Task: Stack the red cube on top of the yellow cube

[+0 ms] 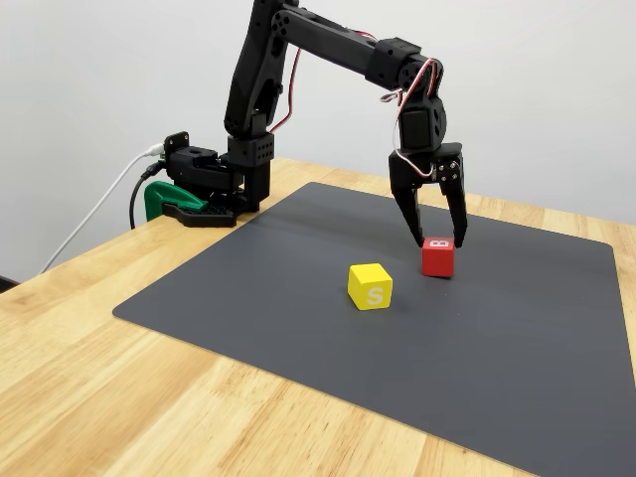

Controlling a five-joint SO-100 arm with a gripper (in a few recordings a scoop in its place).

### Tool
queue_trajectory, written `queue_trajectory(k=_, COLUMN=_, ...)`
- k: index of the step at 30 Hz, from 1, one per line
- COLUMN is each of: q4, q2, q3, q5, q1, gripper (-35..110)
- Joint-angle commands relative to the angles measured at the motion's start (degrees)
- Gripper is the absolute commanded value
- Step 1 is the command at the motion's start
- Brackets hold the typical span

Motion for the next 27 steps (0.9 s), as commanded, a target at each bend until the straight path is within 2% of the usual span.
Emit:
queue_trajectory(k=1, q4=0.7, q2=0.8, q3=-1.2, q5=-0.1, q1=1.4, gripper=0)
queue_trajectory(k=27, q4=6.1, q2=12.7, q3=-1.3, q5=3.3, q1=2.5, gripper=0)
